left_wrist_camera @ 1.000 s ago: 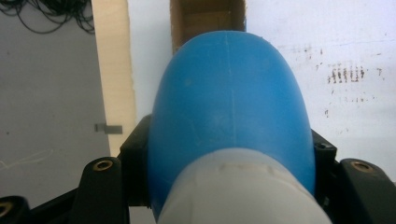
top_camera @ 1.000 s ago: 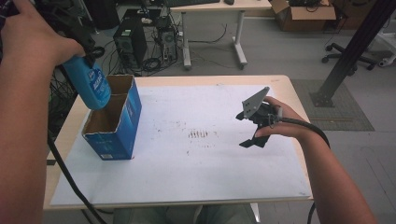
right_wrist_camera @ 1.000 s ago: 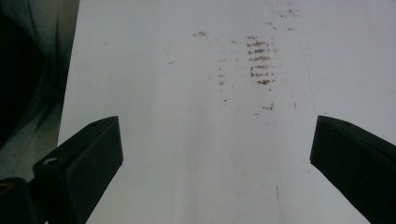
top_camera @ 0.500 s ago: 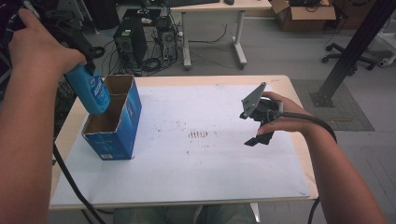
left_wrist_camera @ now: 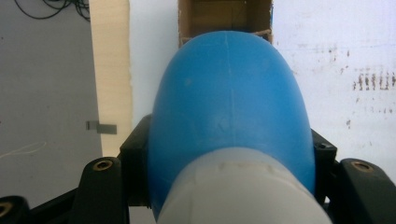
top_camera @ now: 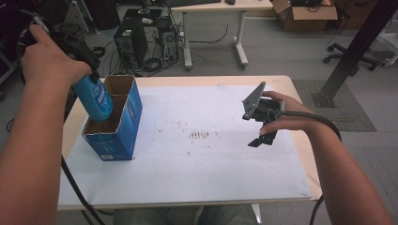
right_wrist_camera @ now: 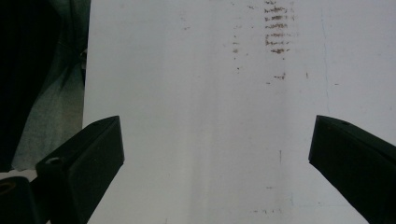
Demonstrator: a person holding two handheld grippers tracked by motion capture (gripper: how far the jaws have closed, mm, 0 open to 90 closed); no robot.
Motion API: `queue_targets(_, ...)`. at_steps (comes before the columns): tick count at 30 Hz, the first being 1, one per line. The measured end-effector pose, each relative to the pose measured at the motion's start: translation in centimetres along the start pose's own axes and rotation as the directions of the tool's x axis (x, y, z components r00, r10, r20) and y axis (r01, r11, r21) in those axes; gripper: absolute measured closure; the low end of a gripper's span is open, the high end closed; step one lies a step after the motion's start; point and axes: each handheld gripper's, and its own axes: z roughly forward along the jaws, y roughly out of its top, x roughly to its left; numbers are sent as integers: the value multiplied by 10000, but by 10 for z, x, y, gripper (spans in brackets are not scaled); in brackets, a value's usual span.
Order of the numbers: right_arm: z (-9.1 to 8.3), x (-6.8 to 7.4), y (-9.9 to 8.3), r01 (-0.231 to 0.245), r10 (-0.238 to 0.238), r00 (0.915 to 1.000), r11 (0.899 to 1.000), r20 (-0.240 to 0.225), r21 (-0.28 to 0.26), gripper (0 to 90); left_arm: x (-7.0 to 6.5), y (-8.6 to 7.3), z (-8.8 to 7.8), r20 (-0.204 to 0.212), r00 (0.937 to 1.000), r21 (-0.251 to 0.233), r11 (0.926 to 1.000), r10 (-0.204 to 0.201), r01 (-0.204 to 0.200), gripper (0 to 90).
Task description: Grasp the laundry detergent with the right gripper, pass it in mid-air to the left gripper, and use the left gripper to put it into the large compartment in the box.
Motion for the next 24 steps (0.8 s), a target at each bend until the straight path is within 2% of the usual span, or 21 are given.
queue_targets(10,-4,0,3,11,-8,9999,9996,-113,265,33,-3,-3,24,18,10000,113,9999,70,-70,383)
queue_targets(17,-4,0,2,-34,38,9999,9996,-121,297,34,-4,-5,41,-99,9999,92,10000,17,-16,383)
queue_targets(24,-3,0,1,-42,45,9999,9998,-143,208,35,-3,-8,63,-36,10000,280,9996,41,-40,382)
